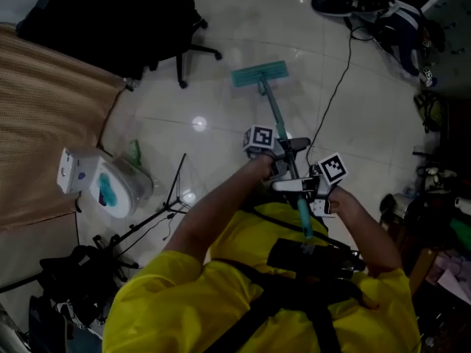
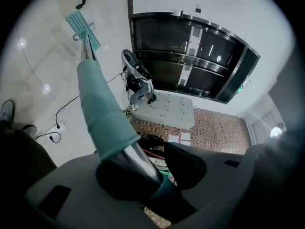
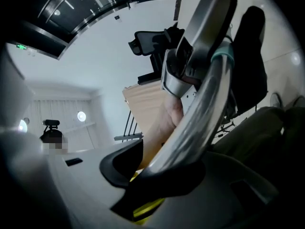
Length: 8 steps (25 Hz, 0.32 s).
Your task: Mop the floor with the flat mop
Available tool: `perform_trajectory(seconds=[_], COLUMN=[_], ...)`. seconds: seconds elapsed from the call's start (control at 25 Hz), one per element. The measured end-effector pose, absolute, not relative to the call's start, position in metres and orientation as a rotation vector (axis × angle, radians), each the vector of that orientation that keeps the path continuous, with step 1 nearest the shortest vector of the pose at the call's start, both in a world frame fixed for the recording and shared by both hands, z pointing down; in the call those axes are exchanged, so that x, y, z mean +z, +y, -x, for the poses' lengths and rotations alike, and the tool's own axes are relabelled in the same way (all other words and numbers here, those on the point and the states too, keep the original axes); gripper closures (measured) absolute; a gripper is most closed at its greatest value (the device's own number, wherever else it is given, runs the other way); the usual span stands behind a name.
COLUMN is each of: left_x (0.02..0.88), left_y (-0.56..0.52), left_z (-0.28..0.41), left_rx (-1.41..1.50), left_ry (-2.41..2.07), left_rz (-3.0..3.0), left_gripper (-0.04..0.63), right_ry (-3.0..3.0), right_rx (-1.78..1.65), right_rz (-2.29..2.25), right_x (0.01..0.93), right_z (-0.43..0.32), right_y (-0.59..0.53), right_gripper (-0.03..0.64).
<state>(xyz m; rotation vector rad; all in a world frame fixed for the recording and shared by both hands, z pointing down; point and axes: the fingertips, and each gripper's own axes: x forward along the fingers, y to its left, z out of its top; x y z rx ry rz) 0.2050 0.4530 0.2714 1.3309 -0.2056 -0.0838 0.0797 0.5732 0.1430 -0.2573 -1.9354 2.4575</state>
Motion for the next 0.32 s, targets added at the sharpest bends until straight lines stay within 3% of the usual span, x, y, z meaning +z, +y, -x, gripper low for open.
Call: perform_trajectory(seconds=[0.32], left_x=[0.275], left_y=[0.478], left_z=[-0.178], left_rx=[-0.032], left_ry=[-0.146], left_rz=[-1.285], left_gripper=[0.422], right_ry=[-1.886], right_rx=[2.504], right_rz=[0.219], right_x=[0.138], right_z=[-0.040], right_y=[0.588], right_gripper=[0.479])
